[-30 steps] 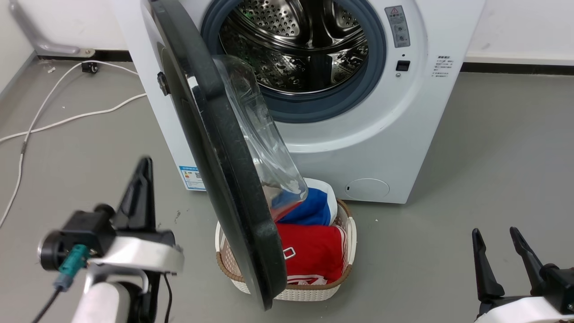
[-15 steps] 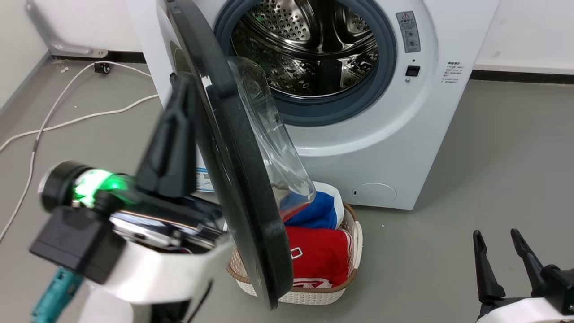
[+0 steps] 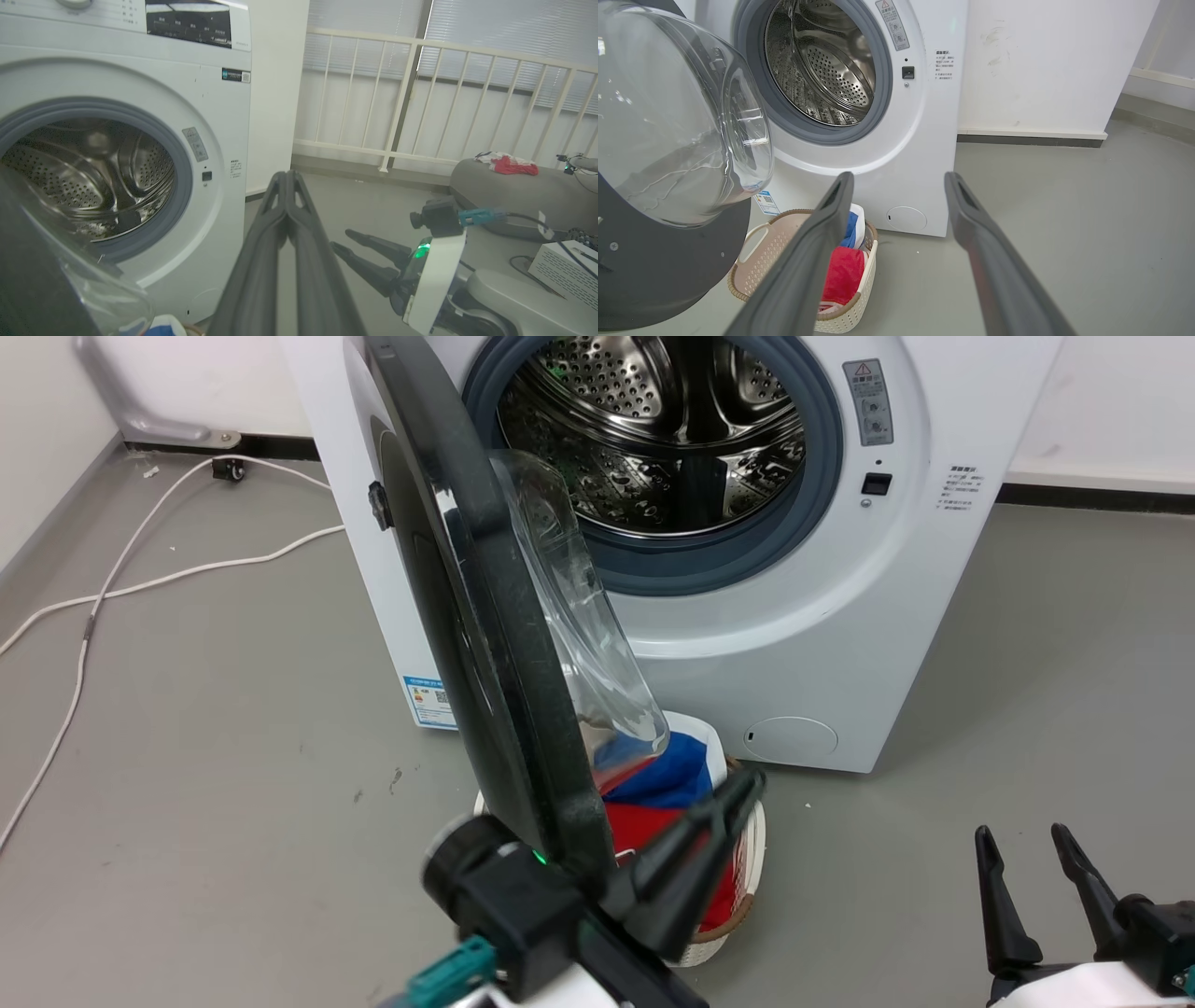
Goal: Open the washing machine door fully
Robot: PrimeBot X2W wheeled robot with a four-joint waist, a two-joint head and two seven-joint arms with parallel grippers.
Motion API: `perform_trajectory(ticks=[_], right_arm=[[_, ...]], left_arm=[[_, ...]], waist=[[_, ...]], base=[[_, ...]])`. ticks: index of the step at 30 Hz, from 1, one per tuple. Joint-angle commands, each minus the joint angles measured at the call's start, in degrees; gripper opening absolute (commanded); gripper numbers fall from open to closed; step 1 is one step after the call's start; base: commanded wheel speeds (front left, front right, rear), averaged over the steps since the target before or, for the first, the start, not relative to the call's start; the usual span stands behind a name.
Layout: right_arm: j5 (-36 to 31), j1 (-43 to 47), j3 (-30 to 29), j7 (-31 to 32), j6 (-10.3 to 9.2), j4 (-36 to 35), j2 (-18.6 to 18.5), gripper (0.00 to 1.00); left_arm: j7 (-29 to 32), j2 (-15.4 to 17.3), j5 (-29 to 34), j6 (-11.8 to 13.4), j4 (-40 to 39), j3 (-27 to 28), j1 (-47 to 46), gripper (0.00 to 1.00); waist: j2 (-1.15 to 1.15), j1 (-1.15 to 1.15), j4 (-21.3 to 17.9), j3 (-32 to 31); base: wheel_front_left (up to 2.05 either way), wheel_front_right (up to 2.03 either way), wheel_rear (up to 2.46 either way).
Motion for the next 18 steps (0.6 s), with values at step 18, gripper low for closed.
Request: perform_trajectory(ticks=[18], right_arm=[[0.02,-1.33,-1.83,0.82,0.00,0.44,0.17,1.00]], left_arm=[[-0.03,2.04,2.69,2.65,19.24,-3.31,3.24,0.00]], waist=[[0.00,0.00,1.02,2.64]], base=[[0.00,0.00,0.00]])
